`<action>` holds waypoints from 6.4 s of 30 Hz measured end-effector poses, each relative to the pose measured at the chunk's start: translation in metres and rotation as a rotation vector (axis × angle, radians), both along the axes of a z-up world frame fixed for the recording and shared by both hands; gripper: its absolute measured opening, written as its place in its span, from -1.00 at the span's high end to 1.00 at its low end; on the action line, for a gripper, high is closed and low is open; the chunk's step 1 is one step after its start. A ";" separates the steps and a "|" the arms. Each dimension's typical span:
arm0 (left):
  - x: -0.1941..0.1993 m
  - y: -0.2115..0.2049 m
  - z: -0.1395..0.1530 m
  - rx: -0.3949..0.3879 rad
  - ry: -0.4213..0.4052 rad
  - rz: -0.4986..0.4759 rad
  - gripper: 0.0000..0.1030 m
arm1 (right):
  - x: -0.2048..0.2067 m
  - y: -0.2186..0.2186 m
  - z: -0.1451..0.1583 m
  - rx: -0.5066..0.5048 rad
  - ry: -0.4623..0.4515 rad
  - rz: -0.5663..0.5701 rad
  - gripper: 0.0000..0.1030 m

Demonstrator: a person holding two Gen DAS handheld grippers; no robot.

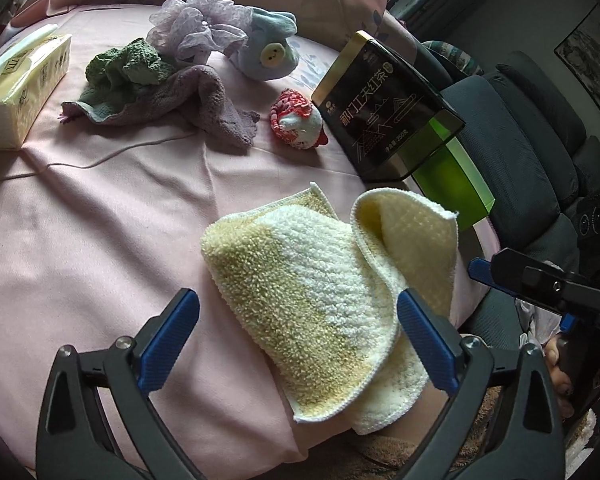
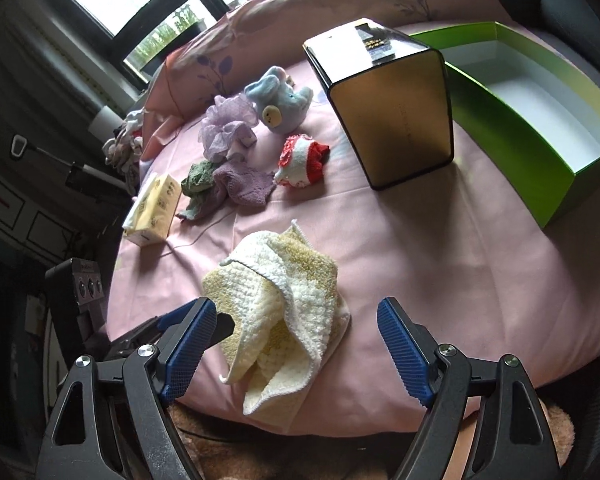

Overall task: Organize soft objects
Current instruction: 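Carry the towel with the right gripper while the left gripper grasps its other edge, then lower the held towel into the open green-rimmed box with both grippers, then open both grippers to release the towel and withdraw, then grasp the small orange-printed tissue packet with the right gripper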

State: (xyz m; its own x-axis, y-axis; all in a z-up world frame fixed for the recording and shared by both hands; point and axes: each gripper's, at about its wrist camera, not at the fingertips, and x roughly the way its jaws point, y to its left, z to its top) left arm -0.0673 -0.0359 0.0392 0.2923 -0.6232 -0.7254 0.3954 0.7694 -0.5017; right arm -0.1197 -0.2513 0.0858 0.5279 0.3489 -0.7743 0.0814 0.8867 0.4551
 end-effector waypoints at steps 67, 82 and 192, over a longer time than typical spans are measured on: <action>0.037 -0.334 0.118 0.030 -0.550 -0.363 0.07 | 0.024 -0.235 0.051 0.209 -0.525 -0.470 0.14; 0.060 -0.368 0.059 0.223 -0.329 -0.278 0.09 | 0.046 -0.261 0.003 0.193 -0.273 -0.590 0.14; 0.117 0.180 0.025 0.127 -0.040 0.759 -0.92 | 0.464 0.084 -0.046 -0.358 0.318 -0.219 -0.31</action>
State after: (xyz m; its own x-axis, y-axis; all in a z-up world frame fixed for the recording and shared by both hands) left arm 0.0493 0.1439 0.0643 0.6339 -0.1541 -0.7579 -0.2483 0.8875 -0.3881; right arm 0.3445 -0.1672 0.0400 0.2782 -0.0591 -0.9587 0.3675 0.9287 0.0494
